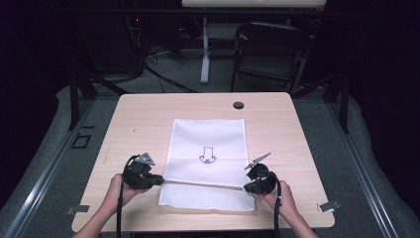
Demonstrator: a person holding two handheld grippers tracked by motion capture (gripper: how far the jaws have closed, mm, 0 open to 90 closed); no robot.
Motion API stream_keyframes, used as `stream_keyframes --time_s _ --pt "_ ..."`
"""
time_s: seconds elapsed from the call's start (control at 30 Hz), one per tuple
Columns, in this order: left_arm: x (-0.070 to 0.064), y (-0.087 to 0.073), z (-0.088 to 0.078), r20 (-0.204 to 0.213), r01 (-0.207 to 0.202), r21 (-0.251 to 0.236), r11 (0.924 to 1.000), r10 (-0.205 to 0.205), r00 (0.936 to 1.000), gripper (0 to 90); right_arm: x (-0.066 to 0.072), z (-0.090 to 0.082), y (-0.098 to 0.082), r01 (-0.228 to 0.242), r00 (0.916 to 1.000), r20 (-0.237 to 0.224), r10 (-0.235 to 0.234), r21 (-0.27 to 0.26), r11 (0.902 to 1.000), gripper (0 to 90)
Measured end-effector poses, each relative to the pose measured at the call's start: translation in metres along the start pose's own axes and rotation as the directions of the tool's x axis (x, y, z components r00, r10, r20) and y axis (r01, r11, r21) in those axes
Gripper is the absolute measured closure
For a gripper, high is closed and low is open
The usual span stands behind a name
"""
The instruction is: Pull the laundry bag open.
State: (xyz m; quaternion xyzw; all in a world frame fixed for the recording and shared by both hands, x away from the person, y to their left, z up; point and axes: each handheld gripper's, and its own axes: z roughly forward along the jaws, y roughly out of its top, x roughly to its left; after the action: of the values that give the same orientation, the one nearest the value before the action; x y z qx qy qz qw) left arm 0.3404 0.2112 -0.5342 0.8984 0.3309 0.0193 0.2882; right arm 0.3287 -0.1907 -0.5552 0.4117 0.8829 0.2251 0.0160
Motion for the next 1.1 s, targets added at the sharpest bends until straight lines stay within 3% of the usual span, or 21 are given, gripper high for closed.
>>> stream_keyframes --time_s 0.37,0.43,0.57,0.7,0.9,1.1 --pt "0.001 0.001 -0.001 0.013 0.029 -0.030 0.9991 -0.029 0.9995 79.5 -0.002 0.000 -0.001 0.016 0.9999 -0.007 -0.016 -0.012 0.9998 88.8" --pt "0.002 0.001 -0.003 0.024 0.035 -0.041 0.9986 -0.034 0.9991 71.7 -0.003 -0.002 -0.001 0.017 0.9984 -0.054 -0.018 -0.031 0.9994 77.9" --pt "0.001 0.003 -0.005 0.025 0.057 -0.047 0.9973 -0.055 0.9981 53.0 0.003 -0.008 0.004 0.051 0.9979 -0.037 -0.053 -0.049 0.9975 66.1" --pt "0.000 0.003 -0.009 0.012 0.090 -0.060 0.9941 -0.090 0.9959 37.9 0.006 -0.017 0.005 0.061 0.9981 -0.007 -0.061 -0.066 0.9960 45.1" --pt "-0.001 0.000 -0.019 -0.053 0.127 -0.073 0.9892 -0.131 0.9899 19.7 0.002 -0.041 -0.004 0.032 0.9986 0.046 -0.028 -0.103 0.9942 17.8" --pt "-0.003 -0.007 -0.028 -0.133 0.162 -0.096 0.9822 -0.174 0.9757 14.8 -0.008 -0.062 -0.016 0.002 0.9928 0.119 0.014 -0.135 0.9908 8.4"
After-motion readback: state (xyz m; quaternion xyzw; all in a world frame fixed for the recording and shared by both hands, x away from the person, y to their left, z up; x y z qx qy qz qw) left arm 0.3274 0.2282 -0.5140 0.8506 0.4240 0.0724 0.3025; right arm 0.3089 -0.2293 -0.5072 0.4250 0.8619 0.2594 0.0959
